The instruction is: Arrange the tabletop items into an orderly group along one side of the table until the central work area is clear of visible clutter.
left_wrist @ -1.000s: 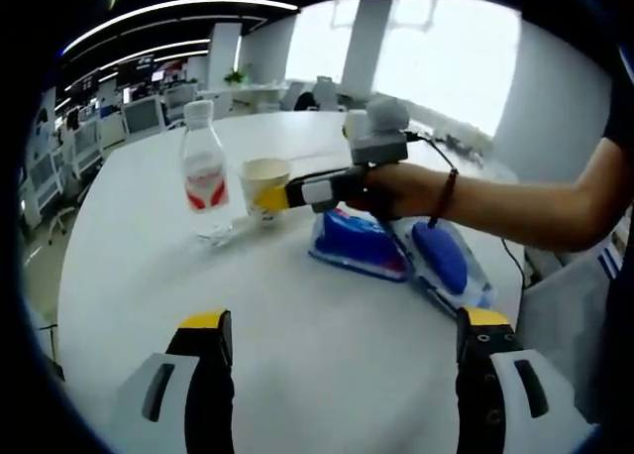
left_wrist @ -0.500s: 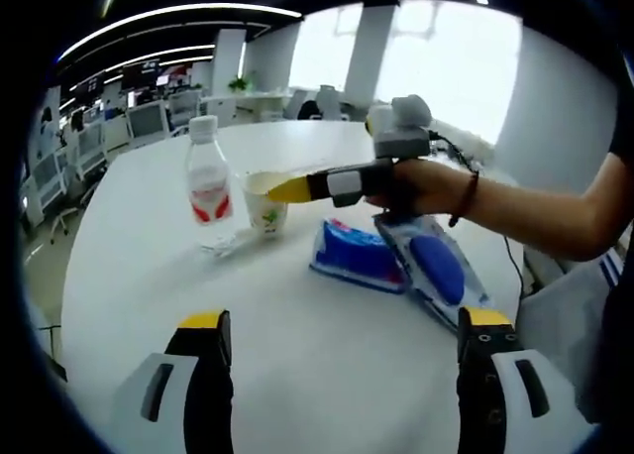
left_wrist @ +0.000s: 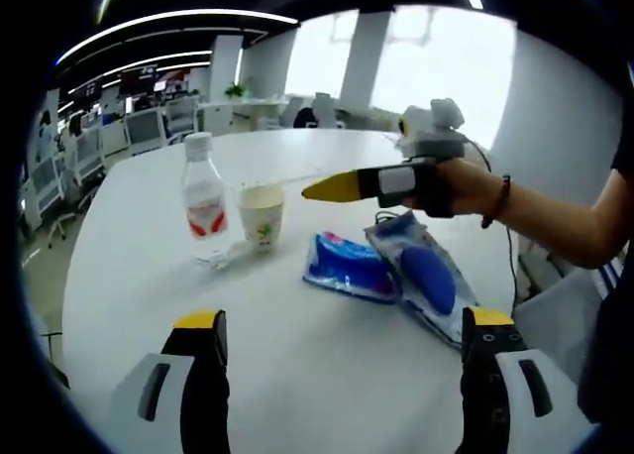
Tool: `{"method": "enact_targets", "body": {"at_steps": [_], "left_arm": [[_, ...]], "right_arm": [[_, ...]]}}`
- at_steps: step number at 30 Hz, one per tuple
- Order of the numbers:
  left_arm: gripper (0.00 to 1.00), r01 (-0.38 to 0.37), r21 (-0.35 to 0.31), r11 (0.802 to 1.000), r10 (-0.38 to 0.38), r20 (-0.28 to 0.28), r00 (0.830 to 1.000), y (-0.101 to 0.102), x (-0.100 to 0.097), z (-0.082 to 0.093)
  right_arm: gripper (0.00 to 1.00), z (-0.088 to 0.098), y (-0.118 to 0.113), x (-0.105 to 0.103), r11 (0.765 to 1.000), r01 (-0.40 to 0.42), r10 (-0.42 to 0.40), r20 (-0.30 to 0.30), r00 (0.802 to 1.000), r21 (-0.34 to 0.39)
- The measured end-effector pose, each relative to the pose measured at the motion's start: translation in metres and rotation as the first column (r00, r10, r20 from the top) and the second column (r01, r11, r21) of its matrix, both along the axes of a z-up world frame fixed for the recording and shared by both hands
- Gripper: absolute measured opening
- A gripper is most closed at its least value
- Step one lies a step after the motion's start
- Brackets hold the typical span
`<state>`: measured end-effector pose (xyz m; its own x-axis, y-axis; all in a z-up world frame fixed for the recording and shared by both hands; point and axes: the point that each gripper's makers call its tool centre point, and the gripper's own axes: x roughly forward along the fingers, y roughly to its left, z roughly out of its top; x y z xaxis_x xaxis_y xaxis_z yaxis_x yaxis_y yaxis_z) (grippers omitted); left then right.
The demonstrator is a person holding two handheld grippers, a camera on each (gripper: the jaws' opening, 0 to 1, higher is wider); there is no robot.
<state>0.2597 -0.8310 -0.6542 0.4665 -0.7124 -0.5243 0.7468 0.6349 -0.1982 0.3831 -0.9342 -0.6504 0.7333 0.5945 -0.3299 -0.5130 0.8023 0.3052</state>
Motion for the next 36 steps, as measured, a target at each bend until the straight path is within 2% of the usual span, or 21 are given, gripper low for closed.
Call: {"method": "enact_targets", "body": {"at_steps": [6,20,28,36], "left_arm": [[0.99,0.008,-0.004,1.000,-0.008,0.010,1.000,-0.006,0.000,0.003],[0.99,0.020,0.006,1.000,-0.020,0.039,0.999,-0.010,-0.003,0.011],[0.95,0.035,-0.002,0.999,-0.035,0.048,0.998,-0.017,-0.005,0.015],[0.92,0.062,-0.004,0.998,-0.062,0.041,0.997,-0.026,-0.009,0.013]], "right_arm": [[1.00,0.013,-0.010,-0.017,1.000,0.004,-0.004,0.008,1.000,-0.011],[1.00,0.026,-0.040,-0.065,0.998,0.038,-0.039,-0.006,0.999,-0.042],[1.00,0.020,-0.059,-0.090,0.996,0.067,-0.070,-0.032,0.997,-0.066],[1.00,0.011,-0.067,-0.114,0.994,0.089,-0.094,-0.077,0.993,-0.067]]}}
